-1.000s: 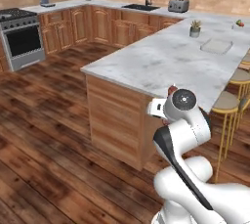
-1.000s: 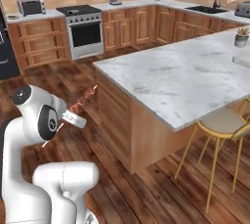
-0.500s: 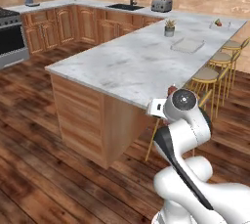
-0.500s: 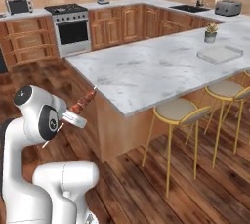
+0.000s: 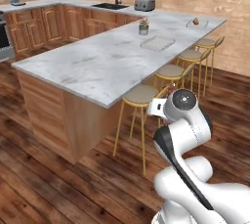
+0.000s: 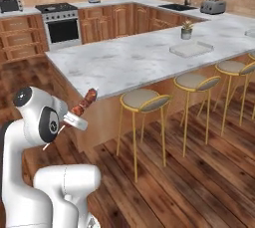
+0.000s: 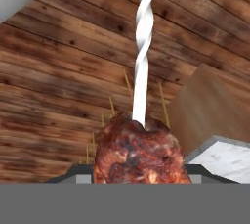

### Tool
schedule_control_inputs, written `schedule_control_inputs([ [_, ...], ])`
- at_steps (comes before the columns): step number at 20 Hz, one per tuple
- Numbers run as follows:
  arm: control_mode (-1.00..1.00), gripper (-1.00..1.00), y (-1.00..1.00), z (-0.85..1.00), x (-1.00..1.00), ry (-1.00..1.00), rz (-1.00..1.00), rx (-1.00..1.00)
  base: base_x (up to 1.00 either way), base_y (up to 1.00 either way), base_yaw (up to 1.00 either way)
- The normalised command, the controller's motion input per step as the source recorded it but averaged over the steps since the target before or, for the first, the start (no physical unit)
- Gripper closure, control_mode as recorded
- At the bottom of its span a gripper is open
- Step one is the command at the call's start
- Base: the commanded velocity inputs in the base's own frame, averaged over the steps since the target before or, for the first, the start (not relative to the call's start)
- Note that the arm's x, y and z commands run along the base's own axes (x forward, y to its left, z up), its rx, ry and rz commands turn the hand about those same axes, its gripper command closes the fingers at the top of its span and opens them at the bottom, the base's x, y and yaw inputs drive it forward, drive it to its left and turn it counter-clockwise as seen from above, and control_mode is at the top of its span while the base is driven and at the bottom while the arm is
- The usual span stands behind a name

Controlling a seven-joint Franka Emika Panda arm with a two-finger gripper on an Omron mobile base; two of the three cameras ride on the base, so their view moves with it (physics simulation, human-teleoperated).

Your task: Place the cold items (peach and lemon wedge) from the fridge in one tupperware on the dining counter. Place the warm items (kebab skewer and hot dog) in the stove area in another tupperware.

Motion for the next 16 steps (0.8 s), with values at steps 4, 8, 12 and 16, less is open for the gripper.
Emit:
schedule_control_inputs([
  [4,1.00,1.00,0.00,0.00,0.00,0.00,0.00,0.00,0.47,-1.00,0.01],
  [8,1.00,1.00,0.00,0.00,0.00,0.00,0.00,0.00,0.57,-1.00,0.00],
  [12,1.00,1.00,0.00,0.00,0.00,0.00,0.00,0.00,0.60,-0.99,0.03],
  [16,1.00,1.00,0.00,0.00,0.00,0.00,0.00,0.00,0.62,-1.00,0.10],
])
